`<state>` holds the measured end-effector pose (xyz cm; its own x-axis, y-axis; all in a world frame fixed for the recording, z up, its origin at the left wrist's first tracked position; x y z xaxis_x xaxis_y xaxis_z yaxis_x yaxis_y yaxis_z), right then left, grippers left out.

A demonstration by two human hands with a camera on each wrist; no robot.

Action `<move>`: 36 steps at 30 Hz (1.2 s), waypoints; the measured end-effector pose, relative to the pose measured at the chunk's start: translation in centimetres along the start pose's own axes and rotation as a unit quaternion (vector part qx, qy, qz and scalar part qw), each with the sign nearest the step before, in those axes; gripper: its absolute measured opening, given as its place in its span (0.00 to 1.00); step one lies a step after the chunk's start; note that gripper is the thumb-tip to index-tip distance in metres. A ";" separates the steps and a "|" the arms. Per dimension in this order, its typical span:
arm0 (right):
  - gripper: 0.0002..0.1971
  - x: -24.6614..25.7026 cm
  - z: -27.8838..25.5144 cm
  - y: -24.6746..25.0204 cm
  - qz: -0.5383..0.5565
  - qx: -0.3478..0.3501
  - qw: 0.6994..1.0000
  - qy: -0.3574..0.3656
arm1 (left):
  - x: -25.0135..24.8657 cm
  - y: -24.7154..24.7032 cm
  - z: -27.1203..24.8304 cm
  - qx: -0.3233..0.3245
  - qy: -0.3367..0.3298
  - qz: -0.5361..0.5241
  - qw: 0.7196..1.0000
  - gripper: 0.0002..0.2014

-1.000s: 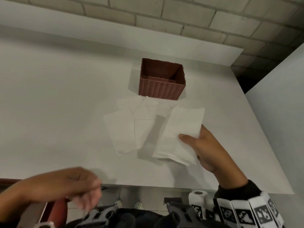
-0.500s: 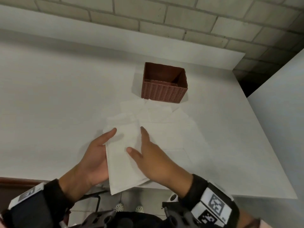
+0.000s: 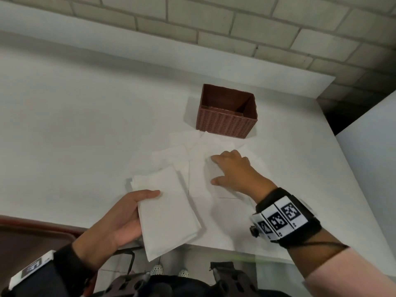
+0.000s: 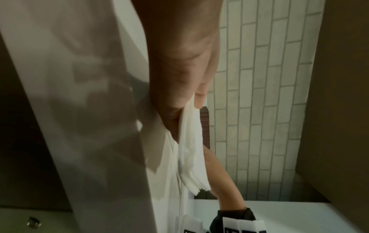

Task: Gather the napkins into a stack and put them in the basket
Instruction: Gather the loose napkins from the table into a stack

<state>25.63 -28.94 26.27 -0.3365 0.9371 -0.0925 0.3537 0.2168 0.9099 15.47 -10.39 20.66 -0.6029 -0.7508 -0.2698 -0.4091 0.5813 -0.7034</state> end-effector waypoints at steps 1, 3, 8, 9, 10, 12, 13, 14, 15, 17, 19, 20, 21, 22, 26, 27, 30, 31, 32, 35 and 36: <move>0.34 -0.1 0.2 -0.2 0.001 0.007 1.000 0.003 | 0.0 0.3 -0.1 0.003 0.003 -0.012 1.000 0.32; 0.32 -0.2 0.6 -0.3 0.009 0.002 1.000 0.001 | -0.2 0.7 -0.3 0.015 0.006 -0.028 0.999 0.34; 0.14 0.2 0.1 0.4 -0.022 -0.079 0.996 0.035 | 0.0 1.1 -0.9 0.017 0.011 -0.017 1.000 0.29; 0.08 -0.2 -0.2 0.5 -0.002 -0.093 0.995 0.039 | 0.0 1.2 -1.0 0.016 0.010 -0.015 1.000 0.29; 0.05 -0.7 -0.5 0.5 0.029 -0.093 0.994 0.041 | -0.1 1.2 -1.2 0.016 0.008 -0.016 1.000 0.30; 0.05 -2.0 -1.1 0.7 0.111 -0.060 0.992 0.028 | -0.4 1.2 -1.5 0.013 0.001 -0.019 1.000 0.30; 0.03 -2.6 -1.3 1.3 0.146 -0.051 0.988 0.020 | -0.5 1.3 -1.6 0.011 -0.003 -0.018 1.000 0.30; 0.03 -3.1 -1.5 2.3 0.172 -0.060 0.983 0.013 | -0.7 1.4 -1.7 0.009 -0.007 -0.017 1.000 0.30; 0.04 -3.4 -1.7 3.6 0.194 -0.083 0.977 0.007 | -0.8 1.5 -1.7 0.006 -0.009 -0.016 1.000 0.30; 0.05 -3.1 -1.6 6.0 0.266 -0.139 0.954 -0.007 | -0.7 1.6 -1.6 0.001 -0.011 -0.016 1.000 0.30; 0.07 -1.6 -0.7 6.1 0.373 -0.142 0.916 -0.029 | -0.7 1.5 -1.5 -0.006 -0.017 -0.009 1.000 0.29; 0.09 -0.4 -0.1 5.3 0.420 -0.116 0.899 -0.036 | -0.6 1.5 -1.5 -0.011 -0.018 -0.005 1.000 0.27; 0.12 1.0 0.5 4.2 0.455 -0.082 0.886 -0.041 | -0.7 1.4 -1.4 -0.015 -0.020 -0.005 1.000 0.22; 0.14 2.3 1.1 3.0 0.476 -0.051 0.877 -0.046 | -0.7 1.3 -1.5 -0.021 -0.025 -0.004 0.999 0.16; 0.14 5.1 2.7 0.4 0.403 -0.040 0.913 -0.057 | -1.0 1.0 -2.0 -0.020 -0.038 -0.009 0.999 0.09; 0.10 5.3 2.9 0.1 0.378 -0.041 0.923 -0.059 | -1.0 1.1 -2.2 -0.020 -0.041 -0.011 0.999 0.09; 0.11 5.6 2.6 -0.1 0.319 -0.041 0.944 -0.069 | -0.9 1.5 -2.5 -0.026 -0.034 -0.015 0.999 0.13; 0.09 5.8 2.4 0.1 0.288 -0.040 0.955 -0.065 | -1.0 1.6 -2.6 -0.026 -0.033 -0.017 0.999 0.14; 0.13 6.1 2.2 0.3 0.242 -0.042 0.967 -0.061 | -1.0 1.7 -2.6 -0.023 -0.033 -0.020 0.999 0.15; 0.27 6.5 1.5 0.3 0.115 -0.047 0.989 -0.083 | -1.4 1.9 -2.8 -0.025 -0.043 -0.021 0.999 0.16; 0.29 6.6 1.4 0.2 0.098 -0.049 0.989 -0.094 | -1.5 1.9 -2.9 -0.023 -0.044 -0.024 0.998 0.16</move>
<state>24.70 -22.36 25.33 -0.0984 0.9948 0.0253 0.3059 0.0061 0.9520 13.62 -7.25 21.63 -0.5201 -0.8017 -0.2945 -0.4689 0.5562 -0.6862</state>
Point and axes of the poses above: each hand's wrist, its own z-axis towards the middle knuckle, its own y-axis out of the back of the hand, x = y × z, the point moved 7 cm from there along z, towards the middle knuckle, and after that the axes turned 14 degrees about -z, right-handed, at the moved point
